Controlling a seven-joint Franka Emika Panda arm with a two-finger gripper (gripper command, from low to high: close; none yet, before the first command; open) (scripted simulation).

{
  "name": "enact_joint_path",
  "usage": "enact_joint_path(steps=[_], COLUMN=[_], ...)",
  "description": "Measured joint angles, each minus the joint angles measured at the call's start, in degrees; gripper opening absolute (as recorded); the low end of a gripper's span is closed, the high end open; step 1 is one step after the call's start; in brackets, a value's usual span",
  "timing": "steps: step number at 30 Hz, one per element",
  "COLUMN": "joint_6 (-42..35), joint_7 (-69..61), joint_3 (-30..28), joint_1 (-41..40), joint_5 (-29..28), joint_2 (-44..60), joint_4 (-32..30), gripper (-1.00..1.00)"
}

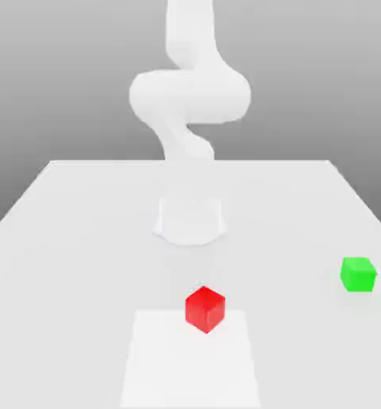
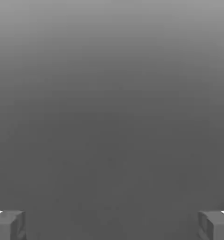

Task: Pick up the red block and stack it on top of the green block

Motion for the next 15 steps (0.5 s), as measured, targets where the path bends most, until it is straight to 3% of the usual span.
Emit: enact_joint_path(steps=[15], joint_6=[21.1], joint_7=[-30.7], joint_3=[-8.0], joint_1=[10.1], joint_5=[-3.0], joint_2=[26.1], joint_4=[-28.4], gripper=[0.0])
